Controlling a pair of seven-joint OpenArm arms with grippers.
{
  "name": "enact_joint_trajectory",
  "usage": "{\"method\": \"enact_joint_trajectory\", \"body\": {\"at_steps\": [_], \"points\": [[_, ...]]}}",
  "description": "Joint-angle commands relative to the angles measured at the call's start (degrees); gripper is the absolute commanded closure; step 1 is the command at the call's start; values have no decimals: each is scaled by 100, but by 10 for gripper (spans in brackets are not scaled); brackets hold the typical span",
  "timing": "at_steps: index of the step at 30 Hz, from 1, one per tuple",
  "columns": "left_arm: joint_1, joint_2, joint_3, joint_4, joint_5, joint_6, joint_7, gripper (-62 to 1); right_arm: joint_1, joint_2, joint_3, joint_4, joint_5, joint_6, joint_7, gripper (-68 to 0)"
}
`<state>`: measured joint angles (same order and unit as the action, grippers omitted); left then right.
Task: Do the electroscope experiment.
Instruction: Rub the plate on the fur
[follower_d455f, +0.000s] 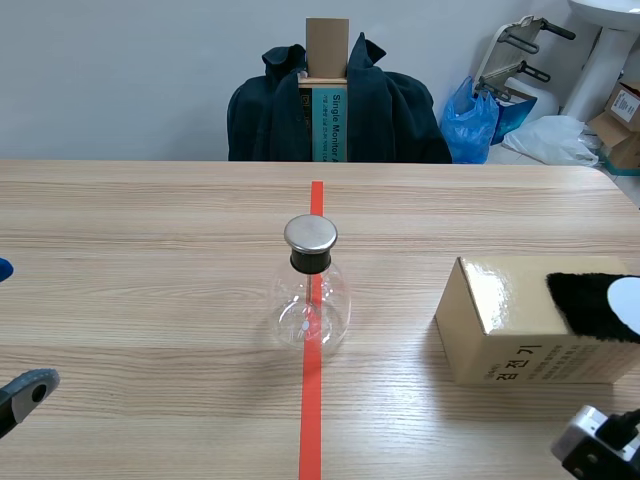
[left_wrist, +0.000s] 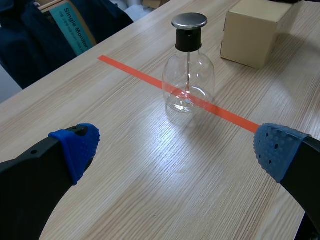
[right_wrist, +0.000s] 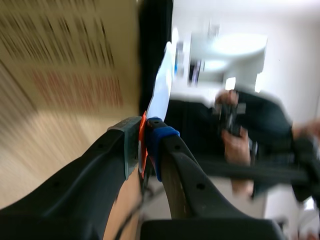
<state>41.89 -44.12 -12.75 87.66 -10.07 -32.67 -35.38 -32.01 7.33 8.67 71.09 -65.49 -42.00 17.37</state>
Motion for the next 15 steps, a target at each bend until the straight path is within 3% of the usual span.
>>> {"method": "enact_joint_trajectory", "body": {"at_steps": [1,3,5,10,15], "points": [[-50,-4,-24,85,-79,0,-79,-623,-22,76,0,35,-48,-286,535,-8],[-50,-4,-24,85,-79,0,-79,-623,-22,74,-7,35,-50,-286,1049,-8],[-50,-4,-24,85,-79,0,-79,-623,-24,74,-7,35,-48,-286,1152,-8],[-50,-4,-24,85,-79,0,-79,-623,-22,74,-4,35,39,-286,439,-8],[-50,-4,-24,85,-79,0,-79,-623,-22,79,9,37,42,-286,262,-8]]}}
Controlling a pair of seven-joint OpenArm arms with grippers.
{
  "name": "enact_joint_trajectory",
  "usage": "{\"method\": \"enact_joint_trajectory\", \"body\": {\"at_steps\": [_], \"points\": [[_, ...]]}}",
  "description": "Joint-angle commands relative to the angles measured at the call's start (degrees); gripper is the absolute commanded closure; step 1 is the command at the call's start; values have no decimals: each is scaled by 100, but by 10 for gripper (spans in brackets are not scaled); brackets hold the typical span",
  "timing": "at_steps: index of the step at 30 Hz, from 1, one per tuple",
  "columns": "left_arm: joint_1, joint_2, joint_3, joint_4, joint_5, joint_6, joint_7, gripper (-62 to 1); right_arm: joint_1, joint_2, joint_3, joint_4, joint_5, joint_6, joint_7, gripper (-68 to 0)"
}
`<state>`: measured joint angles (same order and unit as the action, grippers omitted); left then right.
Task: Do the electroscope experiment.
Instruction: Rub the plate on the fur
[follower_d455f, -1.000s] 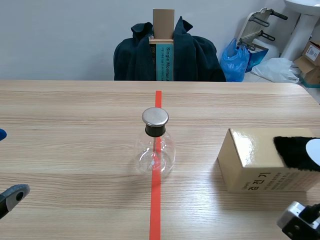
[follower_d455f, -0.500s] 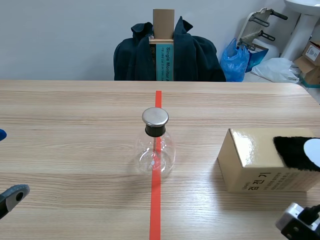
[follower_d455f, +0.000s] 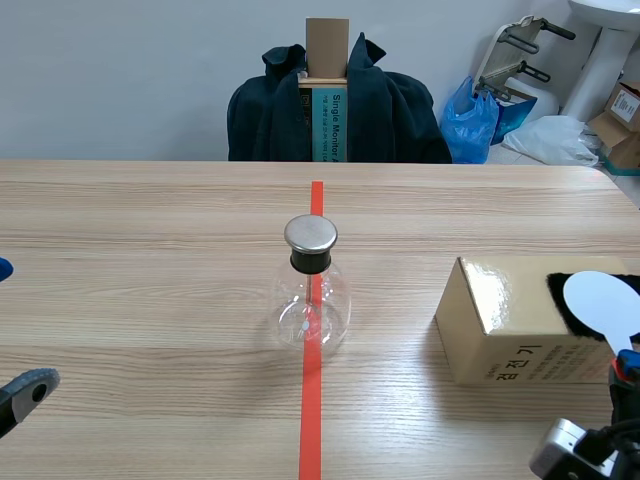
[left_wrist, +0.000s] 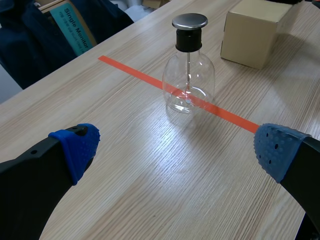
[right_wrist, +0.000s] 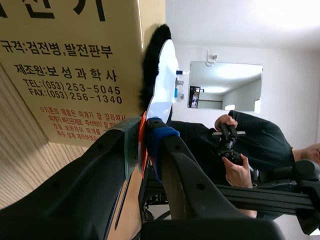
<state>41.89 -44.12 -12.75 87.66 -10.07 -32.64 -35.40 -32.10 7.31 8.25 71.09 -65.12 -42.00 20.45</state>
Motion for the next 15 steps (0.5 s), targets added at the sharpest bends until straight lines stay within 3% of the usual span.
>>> {"method": "enact_joint_trajectory", "body": {"at_steps": [1,15], "points": [[-50,-4,-24,85,-79,-2,-76,-623,-13,81,57,37,4,-286,-46,-8],[-50,-4,-24,85,-79,0,-76,-623,-13,262,81,437,133,-286,-236,-9]]}}
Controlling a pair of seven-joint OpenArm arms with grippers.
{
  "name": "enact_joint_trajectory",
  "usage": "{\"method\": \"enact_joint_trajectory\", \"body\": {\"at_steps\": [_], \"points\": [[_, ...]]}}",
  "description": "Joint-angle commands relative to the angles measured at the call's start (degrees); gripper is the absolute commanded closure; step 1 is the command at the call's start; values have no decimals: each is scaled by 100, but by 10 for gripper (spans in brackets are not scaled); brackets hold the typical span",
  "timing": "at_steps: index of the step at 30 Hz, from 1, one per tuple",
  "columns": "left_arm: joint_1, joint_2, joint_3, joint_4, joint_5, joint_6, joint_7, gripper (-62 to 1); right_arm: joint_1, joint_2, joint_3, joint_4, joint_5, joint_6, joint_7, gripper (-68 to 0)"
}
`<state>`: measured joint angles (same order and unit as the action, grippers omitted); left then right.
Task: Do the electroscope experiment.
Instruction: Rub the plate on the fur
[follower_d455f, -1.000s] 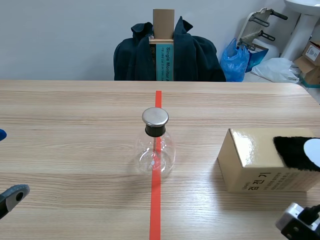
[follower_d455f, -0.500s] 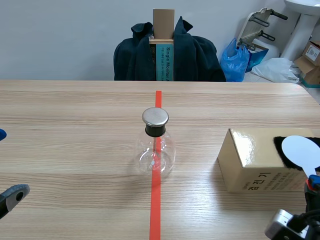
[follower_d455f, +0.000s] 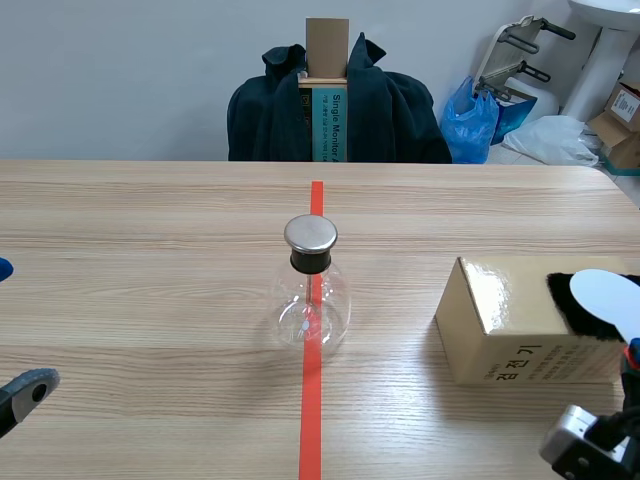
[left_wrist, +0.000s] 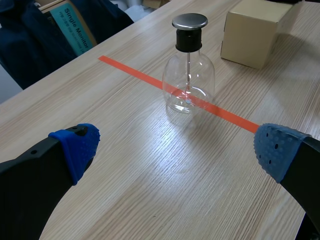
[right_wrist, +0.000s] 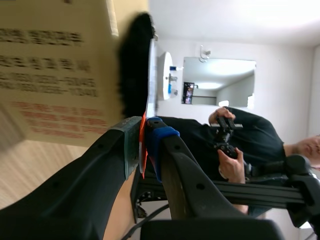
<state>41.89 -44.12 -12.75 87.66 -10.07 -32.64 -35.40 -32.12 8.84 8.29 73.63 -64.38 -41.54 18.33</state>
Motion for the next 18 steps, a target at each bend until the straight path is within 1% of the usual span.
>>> {"method": "enact_joint_trajectory", "body": {"at_steps": [1,8,18], "points": [[-50,-4,-24,85,-79,0,-76,-623,-11,133,79,240,59,-332,-48,-8],[-50,-4,-24,85,-79,0,-76,-623,-11,345,129,916,210,-332,-262,-8],[-50,-2,-24,85,-79,0,-57,-623,-9,402,555,2131,367,-332,-234,-9]]}}
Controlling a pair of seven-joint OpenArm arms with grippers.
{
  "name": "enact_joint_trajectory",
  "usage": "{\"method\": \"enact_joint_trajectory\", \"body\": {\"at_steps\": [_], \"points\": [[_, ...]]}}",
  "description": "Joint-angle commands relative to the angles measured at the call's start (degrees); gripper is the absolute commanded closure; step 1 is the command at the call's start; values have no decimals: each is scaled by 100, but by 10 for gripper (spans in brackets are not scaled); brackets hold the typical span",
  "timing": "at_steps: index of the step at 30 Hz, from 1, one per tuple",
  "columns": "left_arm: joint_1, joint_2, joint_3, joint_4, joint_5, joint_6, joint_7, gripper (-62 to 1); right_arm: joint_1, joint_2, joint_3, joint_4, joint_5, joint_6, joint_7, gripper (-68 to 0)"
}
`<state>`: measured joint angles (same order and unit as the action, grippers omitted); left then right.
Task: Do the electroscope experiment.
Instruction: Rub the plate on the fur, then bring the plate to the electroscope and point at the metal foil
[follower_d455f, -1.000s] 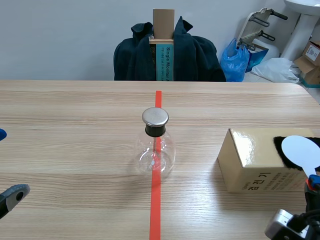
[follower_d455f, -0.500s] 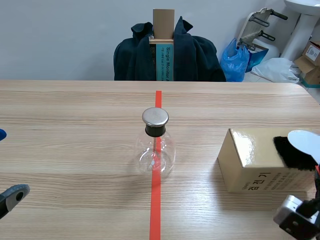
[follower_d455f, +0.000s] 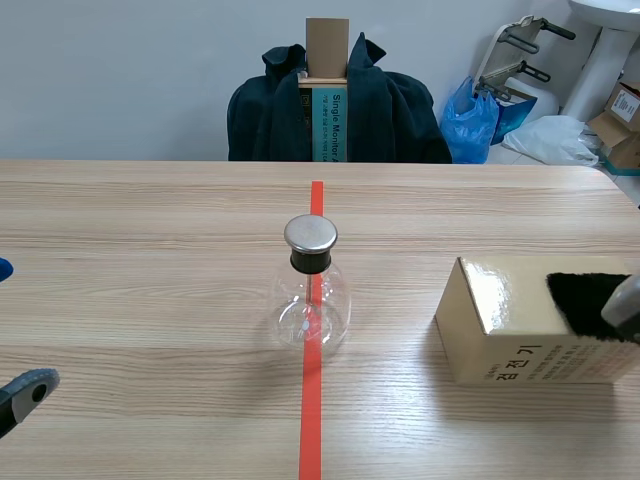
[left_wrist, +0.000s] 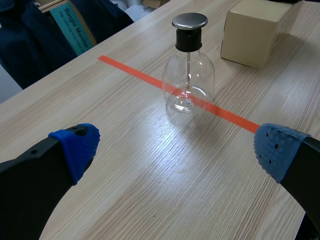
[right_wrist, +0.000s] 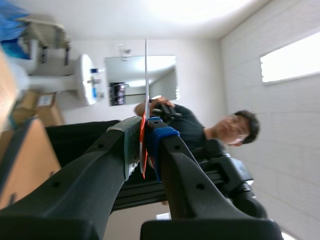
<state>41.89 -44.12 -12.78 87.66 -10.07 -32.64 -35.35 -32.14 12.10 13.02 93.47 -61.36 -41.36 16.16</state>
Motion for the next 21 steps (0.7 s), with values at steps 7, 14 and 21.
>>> {"method": "enact_joint_trajectory", "body": {"at_steps": [7,14,21], "points": [[-55,44,-20,85,-76,0,61,-623,-4,76,361,1150,474,-350,48,-8],[-103,44,-15,85,-79,2,354,-184,81,79,581,1899,964,-350,321,-8],[-695,306,120,-55,-79,-9,640,-26,520,76,647,2006,1353,-350,568,-8]]}}
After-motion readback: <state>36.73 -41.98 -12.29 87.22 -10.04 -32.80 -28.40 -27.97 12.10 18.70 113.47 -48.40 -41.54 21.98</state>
